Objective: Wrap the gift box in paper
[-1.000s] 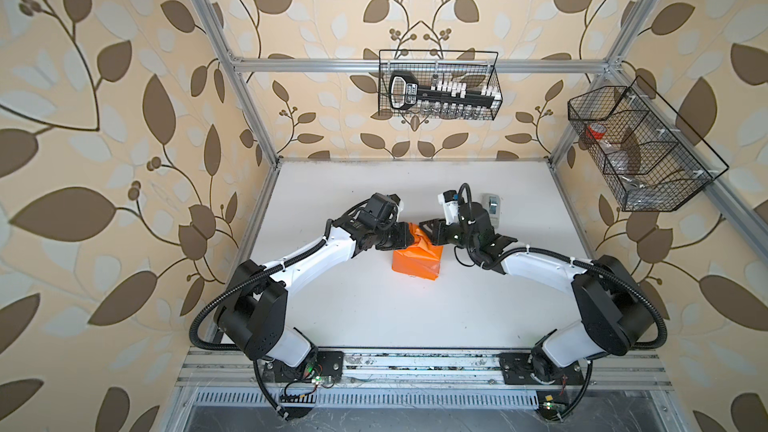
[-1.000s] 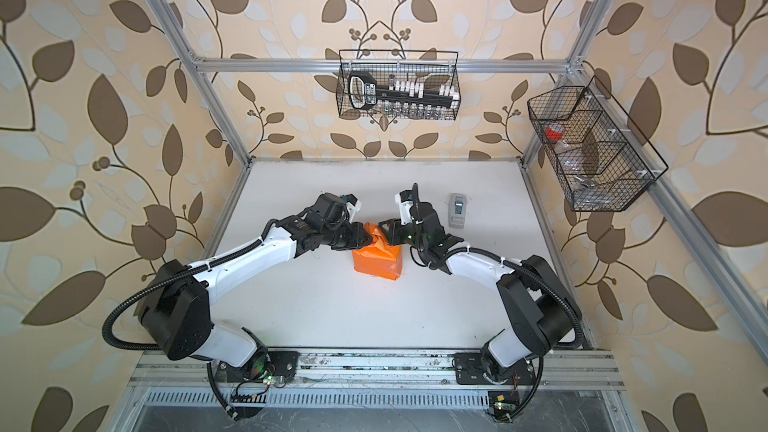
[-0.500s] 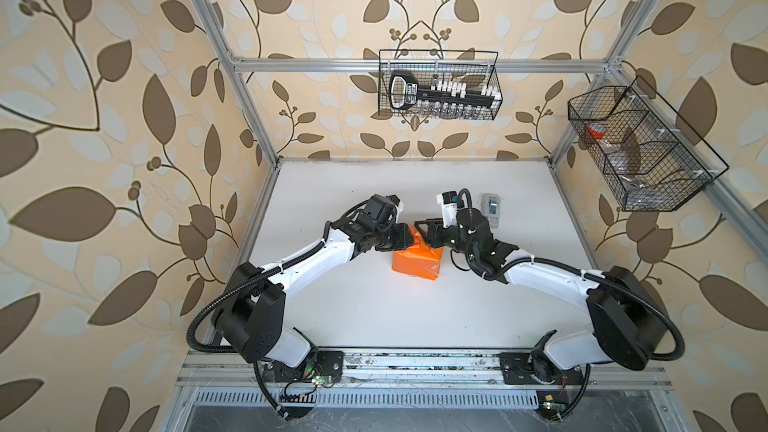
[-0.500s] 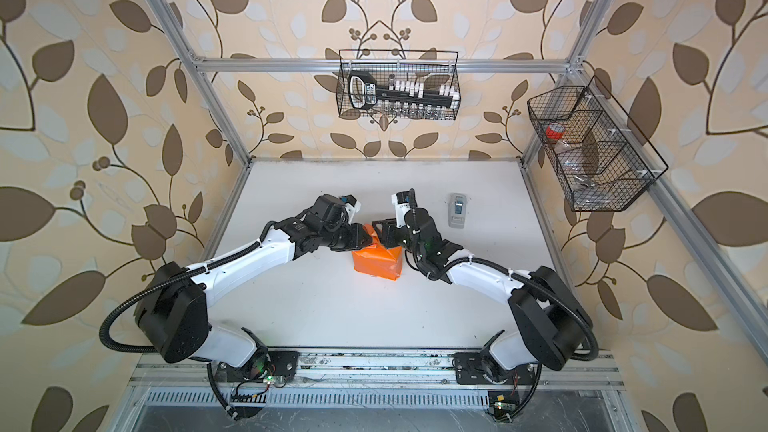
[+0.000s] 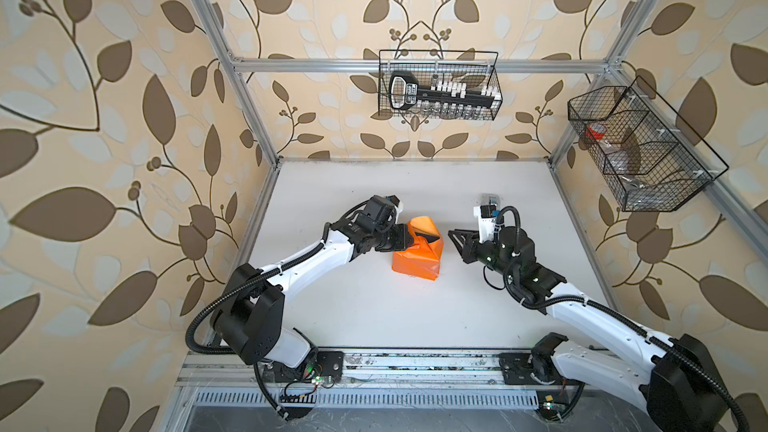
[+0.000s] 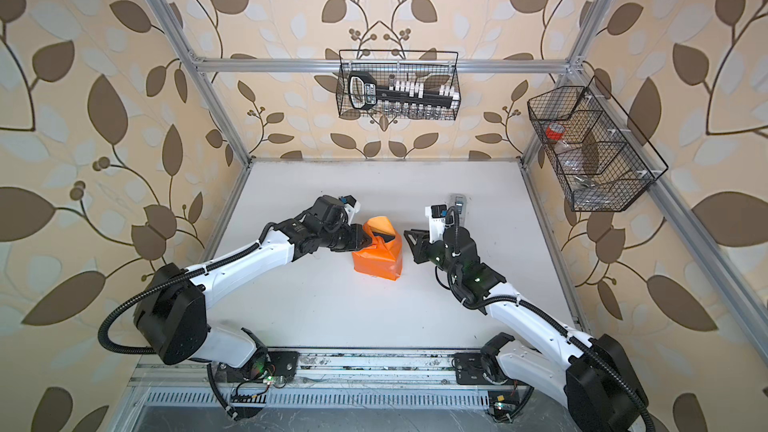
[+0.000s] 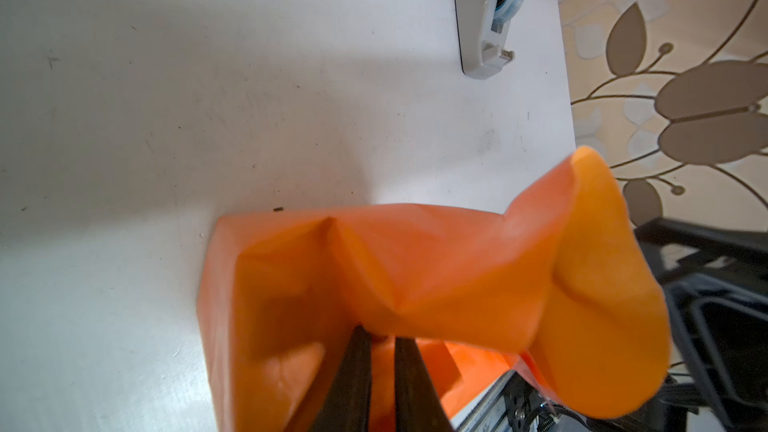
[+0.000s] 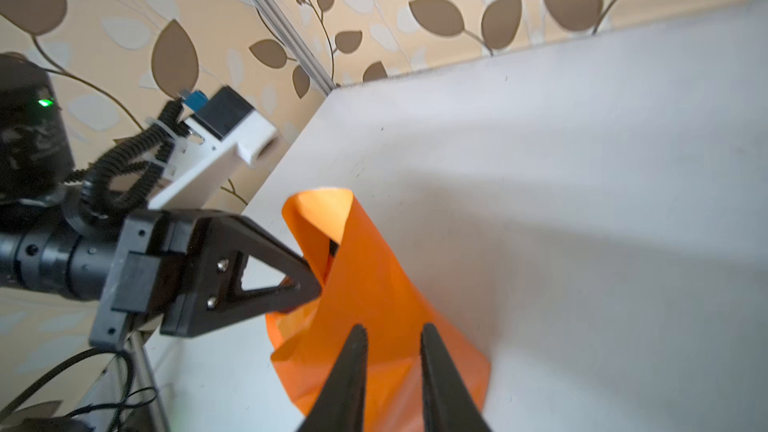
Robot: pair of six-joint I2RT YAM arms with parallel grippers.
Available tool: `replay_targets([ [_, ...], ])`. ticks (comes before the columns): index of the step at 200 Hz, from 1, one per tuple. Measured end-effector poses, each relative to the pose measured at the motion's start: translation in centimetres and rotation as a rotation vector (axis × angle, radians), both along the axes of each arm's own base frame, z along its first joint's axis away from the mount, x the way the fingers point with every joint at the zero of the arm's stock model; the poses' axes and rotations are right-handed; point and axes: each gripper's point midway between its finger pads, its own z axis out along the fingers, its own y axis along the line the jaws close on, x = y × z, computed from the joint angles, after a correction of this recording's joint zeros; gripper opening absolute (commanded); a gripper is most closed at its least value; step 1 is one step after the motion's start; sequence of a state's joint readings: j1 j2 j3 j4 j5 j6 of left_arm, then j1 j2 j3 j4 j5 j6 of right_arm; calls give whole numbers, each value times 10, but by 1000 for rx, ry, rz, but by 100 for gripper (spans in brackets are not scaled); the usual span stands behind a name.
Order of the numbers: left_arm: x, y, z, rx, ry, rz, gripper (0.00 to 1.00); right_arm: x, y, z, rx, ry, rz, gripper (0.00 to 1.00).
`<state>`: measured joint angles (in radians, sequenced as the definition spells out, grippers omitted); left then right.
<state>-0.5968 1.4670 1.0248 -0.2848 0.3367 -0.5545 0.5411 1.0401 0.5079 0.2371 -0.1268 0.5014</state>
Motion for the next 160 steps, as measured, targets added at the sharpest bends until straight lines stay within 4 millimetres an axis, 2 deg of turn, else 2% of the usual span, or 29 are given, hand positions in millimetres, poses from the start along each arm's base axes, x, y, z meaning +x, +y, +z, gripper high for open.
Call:
replay_targets([
  [21,0,0,0,0,0,-1,16,-10,9,-20,-13,53,48,18],
  [36,-1,-1,0,0,1,-2,16,-16,21,-26,-18,68,89,18],
  [62,-3,-3,0,2,-2,-8,16,-22,39,-26,-7,71,138,18],
  [104,-6,-7,0,2,-1,-18,16,-15,62,-20,13,75,178,17],
  [160,-9,-9,0,2,2,-28,17,-17,83,-33,15,104,222,15],
])
